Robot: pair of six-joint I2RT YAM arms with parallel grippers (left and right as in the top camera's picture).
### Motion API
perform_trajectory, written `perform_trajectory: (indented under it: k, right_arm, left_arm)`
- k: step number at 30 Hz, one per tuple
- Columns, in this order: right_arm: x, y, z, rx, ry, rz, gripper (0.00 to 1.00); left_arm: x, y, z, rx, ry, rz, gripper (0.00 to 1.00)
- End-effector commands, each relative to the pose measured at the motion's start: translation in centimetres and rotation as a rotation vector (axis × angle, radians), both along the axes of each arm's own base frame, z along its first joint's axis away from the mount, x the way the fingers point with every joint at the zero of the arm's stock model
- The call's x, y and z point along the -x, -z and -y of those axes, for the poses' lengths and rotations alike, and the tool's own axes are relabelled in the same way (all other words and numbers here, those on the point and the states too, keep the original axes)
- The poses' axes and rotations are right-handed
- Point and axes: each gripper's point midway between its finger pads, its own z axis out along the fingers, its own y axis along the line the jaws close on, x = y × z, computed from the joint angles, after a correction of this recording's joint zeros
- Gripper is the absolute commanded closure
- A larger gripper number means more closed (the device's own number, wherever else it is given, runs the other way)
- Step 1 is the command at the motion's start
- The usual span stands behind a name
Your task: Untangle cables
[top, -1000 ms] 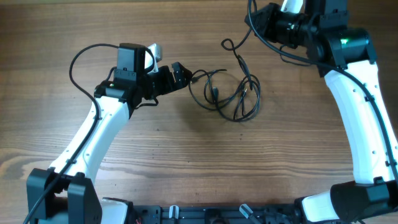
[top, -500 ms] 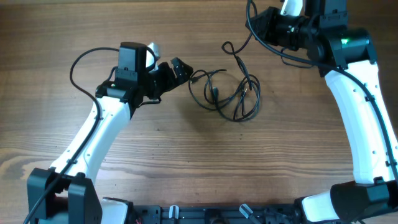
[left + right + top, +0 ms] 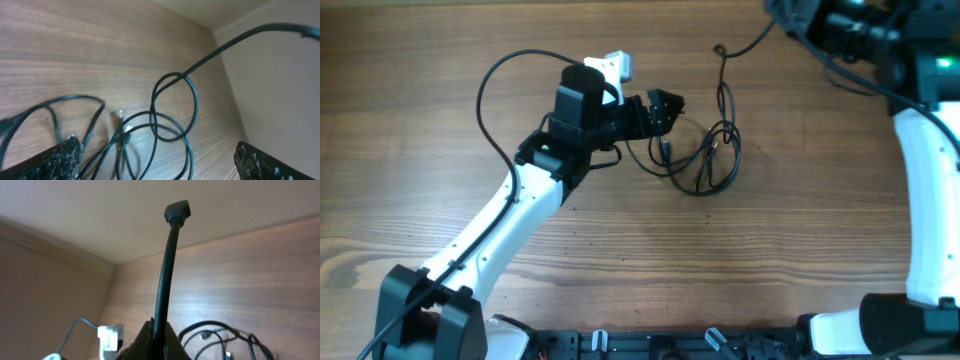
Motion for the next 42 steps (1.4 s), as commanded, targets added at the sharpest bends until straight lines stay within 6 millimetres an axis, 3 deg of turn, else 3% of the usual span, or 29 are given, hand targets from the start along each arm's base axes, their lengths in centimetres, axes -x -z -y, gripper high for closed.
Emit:
perform_trajectory:
  k: [1,4,7,16,23,28,32,35,37,41,42]
  right_arm:
    - [3.5,-5.9,-0.8,-0.080,-0.114,0.135,0.96]
    - [5.2,-6.8,-2.0,-0.124,-0.203,0.146,0.96]
    - [6.1,-7.2,-2.7,-0.157,-0.268,0.144,0.96]
    - [6.9,-7.1,-3.1,-0.175,-0.311,0.128,0.96]
    - [7.6,-6.9,-3.5,-0.190,-0.349,0.110,0.96]
    - [8.0,-6.2,-3.6,-0.183,-0.355,0.082,0.96]
    - [8.3,-5.6,-3.6,-0.174,-0.361,0.067,0.96]
    - [8.4,-5.5,-3.6,-0.177,-0.360,0.056,0.96]
    - [8.4,-5.5,-3.6,-0.177,-0.360,0.056,0.96]
    - [8.8,-5.6,-3.8,-0.190,-0.384,0.055,0.96]
    - [8.8,-5.6,-3.8,-0.191,-0.387,0.052,0.96]
  left_arm:
    - [-1.1,-1.0,0.7,0.003,-0.050,0.077,0.00]
    - [-0.9,-3.5,2.8,0.063,-0.009,0.179,0.00]
    - [-0.5,-4.7,4.6,0.099,0.026,0.235,0.00]
    - [0.2,-4.3,9.6,0.204,0.181,0.332,0.02]
    - [-1.9,-2.5,9.2,0.174,0.089,0.339,0.11]
    - [-2.9,-3.4,8.6,0.182,0.025,0.381,0.26]
    - [-4.0,-4.2,7.7,0.228,-0.076,0.369,0.28]
    - [-4.3,-4.0,7.4,0.233,-0.105,0.355,0.37]
    - [-4.4,-3.9,7.3,0.230,-0.109,0.353,0.49]
    - [-5.1,-3.4,6.4,0.210,-0.177,0.340,0.82]
    - [-5.3,-3.0,6.1,0.194,-0.202,0.330,0.85]
